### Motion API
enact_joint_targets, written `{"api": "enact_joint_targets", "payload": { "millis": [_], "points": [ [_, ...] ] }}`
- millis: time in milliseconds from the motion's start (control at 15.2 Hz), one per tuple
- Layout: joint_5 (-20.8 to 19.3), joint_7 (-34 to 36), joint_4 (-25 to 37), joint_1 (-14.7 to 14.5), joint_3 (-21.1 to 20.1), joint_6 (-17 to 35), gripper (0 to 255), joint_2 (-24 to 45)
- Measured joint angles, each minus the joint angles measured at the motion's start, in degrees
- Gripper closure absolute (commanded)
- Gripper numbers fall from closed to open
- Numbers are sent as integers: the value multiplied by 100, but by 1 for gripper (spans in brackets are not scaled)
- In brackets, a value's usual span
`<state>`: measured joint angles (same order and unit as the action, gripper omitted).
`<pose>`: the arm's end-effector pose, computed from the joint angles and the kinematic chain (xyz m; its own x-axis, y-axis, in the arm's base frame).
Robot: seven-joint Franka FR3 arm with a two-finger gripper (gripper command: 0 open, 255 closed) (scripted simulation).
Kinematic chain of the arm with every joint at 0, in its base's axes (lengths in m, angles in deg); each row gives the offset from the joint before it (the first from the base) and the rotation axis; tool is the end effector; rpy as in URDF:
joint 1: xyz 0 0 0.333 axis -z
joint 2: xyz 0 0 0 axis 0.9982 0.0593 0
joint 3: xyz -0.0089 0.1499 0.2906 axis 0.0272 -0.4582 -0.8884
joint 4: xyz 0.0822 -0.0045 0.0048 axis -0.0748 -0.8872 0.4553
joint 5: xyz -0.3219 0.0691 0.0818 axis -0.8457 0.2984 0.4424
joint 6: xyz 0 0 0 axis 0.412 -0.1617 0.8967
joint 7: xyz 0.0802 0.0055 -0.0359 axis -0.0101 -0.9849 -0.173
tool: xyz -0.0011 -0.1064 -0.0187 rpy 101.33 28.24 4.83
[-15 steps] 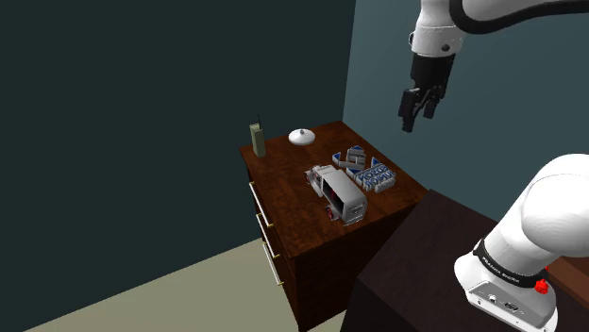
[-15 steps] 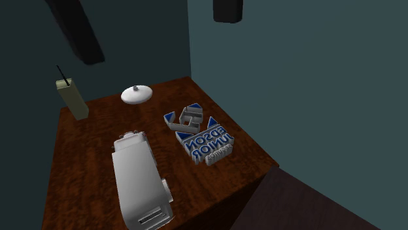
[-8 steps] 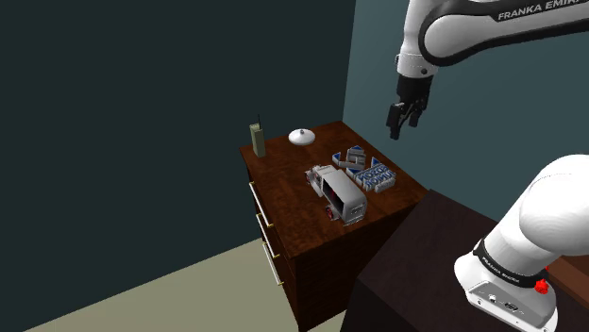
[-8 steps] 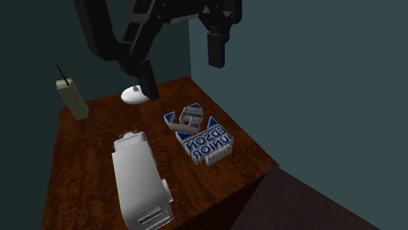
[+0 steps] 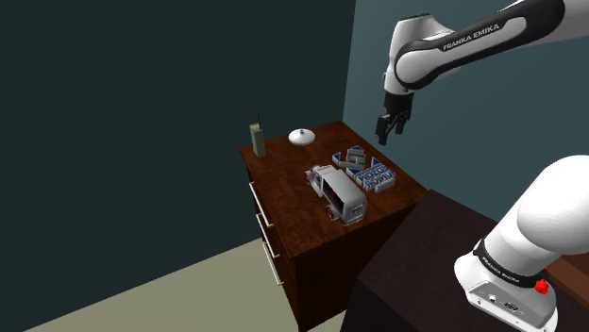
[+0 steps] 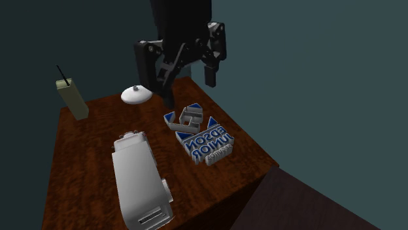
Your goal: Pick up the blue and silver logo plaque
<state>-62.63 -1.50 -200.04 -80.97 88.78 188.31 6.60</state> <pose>0.3558 -0.0792 0.4450 0.9963 -0.0596 -0.0617 -0.0588 -0.9982 0.0151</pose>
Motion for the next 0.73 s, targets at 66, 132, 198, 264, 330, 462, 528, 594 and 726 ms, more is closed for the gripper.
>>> {"api": "enact_joint_targets", "payload": {
  "millis": [66,132,198,264,330,462,528,594,726],
  "points": [
    [-11,-83,-5,25,59,169,0,152],
    [-18,-183,52,52,128,342,0,369],
    [-7,-264,118,65,180,533,0,615],
    [7,-346,168,80,227,678,0,799],
    [32,-427,234,91,271,830,0,1007],
    [103,-620,437,122,361,1113,0,1476],
    [142,-733,569,148,408,1211,0,1697],
    [192,-832,673,167,440,1327,0,1908],
    [315,-1032,884,212,486,1596,0,2373]
  ]
}}
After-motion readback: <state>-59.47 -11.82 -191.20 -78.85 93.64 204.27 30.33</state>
